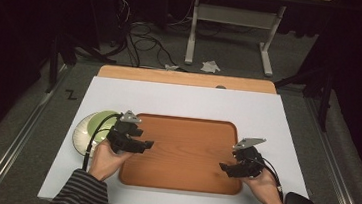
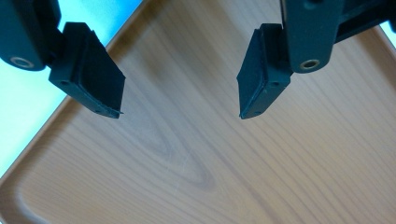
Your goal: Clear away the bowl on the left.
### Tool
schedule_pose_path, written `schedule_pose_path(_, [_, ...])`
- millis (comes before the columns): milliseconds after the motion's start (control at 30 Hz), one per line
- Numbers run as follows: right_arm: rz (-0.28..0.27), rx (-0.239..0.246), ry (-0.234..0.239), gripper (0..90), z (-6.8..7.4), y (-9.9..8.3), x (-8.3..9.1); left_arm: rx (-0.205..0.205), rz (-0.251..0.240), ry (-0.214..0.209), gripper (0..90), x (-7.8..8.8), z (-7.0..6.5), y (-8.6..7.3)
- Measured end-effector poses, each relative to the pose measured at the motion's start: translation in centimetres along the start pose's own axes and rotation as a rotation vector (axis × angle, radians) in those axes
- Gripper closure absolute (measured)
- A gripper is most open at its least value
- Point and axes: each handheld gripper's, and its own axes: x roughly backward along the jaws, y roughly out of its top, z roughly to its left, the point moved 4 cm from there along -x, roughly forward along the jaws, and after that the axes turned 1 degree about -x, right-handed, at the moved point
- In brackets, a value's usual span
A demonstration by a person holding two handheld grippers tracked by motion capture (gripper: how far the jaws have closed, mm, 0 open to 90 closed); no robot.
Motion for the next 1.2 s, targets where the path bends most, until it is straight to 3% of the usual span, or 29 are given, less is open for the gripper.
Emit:
schedule_pose_path(133, [0.0, -0.004, 0.003, 33.5, 0.0, 0.0, -0.1, 0.018, -0.021, 0.037, 37.5, 1.3, 1.5, -0.1])
schedule_pose_path(233, [0.0, -0.001, 0.003, 33.5, 0.0, 0.0, -0.1, 0.062, -0.04, 0.071, 37.2, 2.1, 3.0, -0.3])
schedule_pose_path(467, [0.004, 0.001, 0.0, 33.5, -0.1, 0.0, -0.1, 0.104, -0.04, 0.093, 36.8, 2.5, 4.2, -0.5])
schedule_pose_path(900, [-0.001, -0.004, -0.001, 33.6, -0.1, 0.0, -0.1, 0.154, -0.035, 0.199, 36.9, 4.0, 6.7, -1.2])
schedule_pose_path(1033, [-0.002, -0.005, 0.001, 33.5, -0.1, 0.0, -0.1, 0.198, -0.049, 0.209, 37.0, 4.6, 7.8, -1.7])
schedule_pose_path(1200, [-0.002, -0.002, 0.003, 33.6, -0.1, 0.1, 0.0, 0.22, -0.057, 0.221, 37.0, 5.0, 8.4, -1.9])
